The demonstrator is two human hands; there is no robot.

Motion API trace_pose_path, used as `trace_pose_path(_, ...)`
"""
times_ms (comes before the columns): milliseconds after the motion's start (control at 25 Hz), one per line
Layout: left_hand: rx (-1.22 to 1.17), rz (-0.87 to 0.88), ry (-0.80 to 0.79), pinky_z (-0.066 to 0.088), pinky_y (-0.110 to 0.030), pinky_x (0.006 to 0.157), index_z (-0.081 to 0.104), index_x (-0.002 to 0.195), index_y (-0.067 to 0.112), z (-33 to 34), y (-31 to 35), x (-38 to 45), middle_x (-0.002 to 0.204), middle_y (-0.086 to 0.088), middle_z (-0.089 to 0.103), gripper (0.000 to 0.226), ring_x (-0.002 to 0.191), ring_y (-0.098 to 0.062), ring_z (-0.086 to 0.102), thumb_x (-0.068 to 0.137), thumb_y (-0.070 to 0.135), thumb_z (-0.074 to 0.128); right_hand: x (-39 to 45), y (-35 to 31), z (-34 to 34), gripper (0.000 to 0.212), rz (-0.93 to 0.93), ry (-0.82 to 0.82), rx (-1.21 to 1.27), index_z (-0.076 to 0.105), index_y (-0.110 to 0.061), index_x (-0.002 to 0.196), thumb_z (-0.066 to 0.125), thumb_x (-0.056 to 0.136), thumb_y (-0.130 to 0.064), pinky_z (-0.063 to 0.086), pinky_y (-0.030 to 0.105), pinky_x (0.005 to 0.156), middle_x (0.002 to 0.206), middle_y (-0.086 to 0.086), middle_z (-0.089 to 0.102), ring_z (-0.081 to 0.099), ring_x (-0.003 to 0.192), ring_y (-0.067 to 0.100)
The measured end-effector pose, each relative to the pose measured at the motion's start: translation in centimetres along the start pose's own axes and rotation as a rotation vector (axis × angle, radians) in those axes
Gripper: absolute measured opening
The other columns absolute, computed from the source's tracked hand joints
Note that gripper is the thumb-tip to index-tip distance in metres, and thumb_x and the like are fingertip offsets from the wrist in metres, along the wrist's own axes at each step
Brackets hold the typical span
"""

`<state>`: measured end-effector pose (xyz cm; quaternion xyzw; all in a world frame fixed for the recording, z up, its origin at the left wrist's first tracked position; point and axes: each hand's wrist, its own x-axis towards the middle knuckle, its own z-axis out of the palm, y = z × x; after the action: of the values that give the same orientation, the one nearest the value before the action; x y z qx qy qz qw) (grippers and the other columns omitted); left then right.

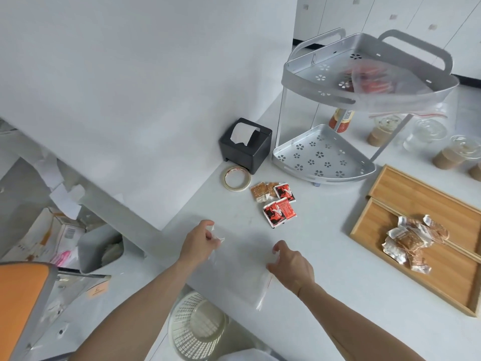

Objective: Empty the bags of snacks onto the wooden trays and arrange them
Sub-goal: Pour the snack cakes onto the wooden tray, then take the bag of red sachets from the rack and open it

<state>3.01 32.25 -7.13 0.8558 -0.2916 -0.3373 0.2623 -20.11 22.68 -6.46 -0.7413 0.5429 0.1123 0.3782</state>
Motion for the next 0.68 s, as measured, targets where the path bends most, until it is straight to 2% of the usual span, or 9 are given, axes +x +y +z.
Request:
trace_pose_path(200,0.155,0.057,0.019,0.052,-0.034,0.083,0.050,0.130,0.024,0.5,-0.3,0.1,0.099,0.001,0.051,0.054,0.092,-0.022,0.059,0.080,0.030,0.072,0.2,0.9,0.4,0.039,-0.093,0.111,-0.166,0.042,-0.028,0.115,0.057,0.082,-0.043,0.043,0.029,0.063,0.096,-0.005,0.069,0.066,0.083,0.026)
trace_pose_path(480,0.213,0.073,0.072,0.052,-0.035,0.082,0.049,0.129,0.030,0.4,0.8,0.2,0.112,0.004,0.047,0.056,0.103,-0.020,0.058,0.078,0.039,0.070,0.4,2.4,-0.4,0.047,-0.154,0.169,-0.184,0.042,-0.031,0.123,0.054,0.086,-0.057,0.042,0.030,0.066,0.108,-0.005,0.067,0.066,0.092,0.024)
trace_pose_path(560,0.213,0.128,0.102,0.052,-0.034,0.081,0.052,0.125,0.034,-0.1,2.2,0.6,0.116,0.007,0.048,0.053,0.107,-0.016,0.057,0.076,0.041,0.070,0.7,3.0,-2.3,0.046,-0.190,0.223,-0.217,0.046,-0.032,0.125,0.053,0.088,-0.057,0.046,0.030,0.071,0.112,-0.006,0.066,0.065,0.098,0.022)
trace_pose_path(680,0.248,0.307,0.140,0.052,-0.032,0.078,0.056,0.120,0.034,-1.1,6.1,1.7,0.114,0.011,0.052,0.046,0.105,-0.013,0.058,0.077,0.041,0.071,1.1,3.9,-7.6,0.042,-0.234,0.384,-0.255,0.053,-0.032,0.125,0.053,0.089,-0.056,0.049,0.032,0.081,0.114,-0.007,0.066,0.061,0.107,0.019)
